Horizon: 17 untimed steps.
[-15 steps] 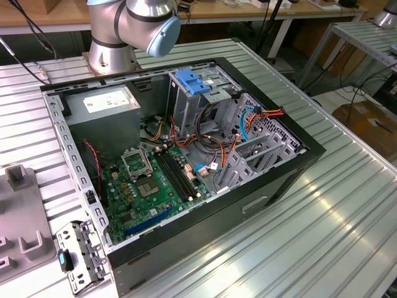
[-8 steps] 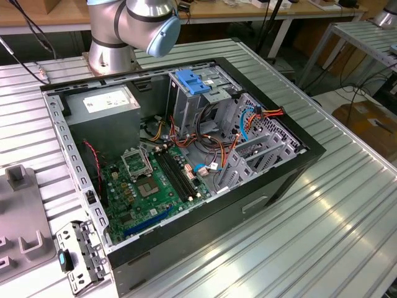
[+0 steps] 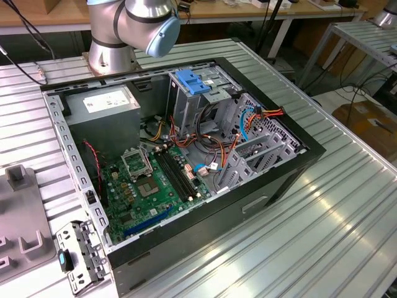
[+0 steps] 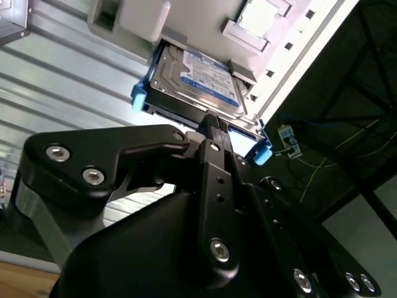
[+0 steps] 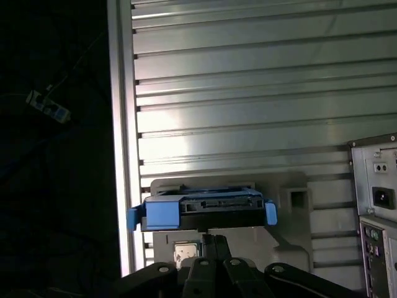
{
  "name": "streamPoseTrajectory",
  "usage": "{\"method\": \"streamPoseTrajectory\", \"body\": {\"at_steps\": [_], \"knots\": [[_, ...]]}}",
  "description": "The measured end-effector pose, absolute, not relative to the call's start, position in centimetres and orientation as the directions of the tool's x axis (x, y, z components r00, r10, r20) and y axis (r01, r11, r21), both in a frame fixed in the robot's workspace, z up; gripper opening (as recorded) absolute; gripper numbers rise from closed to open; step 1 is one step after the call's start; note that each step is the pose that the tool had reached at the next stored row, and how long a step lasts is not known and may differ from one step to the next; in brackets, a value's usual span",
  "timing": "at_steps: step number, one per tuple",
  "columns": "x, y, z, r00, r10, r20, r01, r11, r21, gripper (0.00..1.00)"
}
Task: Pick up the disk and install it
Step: 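Reach for the disk, then pick up the disk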
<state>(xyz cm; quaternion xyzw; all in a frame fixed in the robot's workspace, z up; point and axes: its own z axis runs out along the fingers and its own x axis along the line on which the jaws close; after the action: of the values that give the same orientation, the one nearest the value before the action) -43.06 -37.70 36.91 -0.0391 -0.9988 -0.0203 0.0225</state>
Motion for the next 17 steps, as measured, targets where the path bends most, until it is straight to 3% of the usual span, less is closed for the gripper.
{"method": "streamPoseTrajectory", "body": {"at_steps": [17], "knots": [[-46.4,-36.8,36.6,-0.996,0.077,0.054,0.080,0.996,0.038,0.11]]}}
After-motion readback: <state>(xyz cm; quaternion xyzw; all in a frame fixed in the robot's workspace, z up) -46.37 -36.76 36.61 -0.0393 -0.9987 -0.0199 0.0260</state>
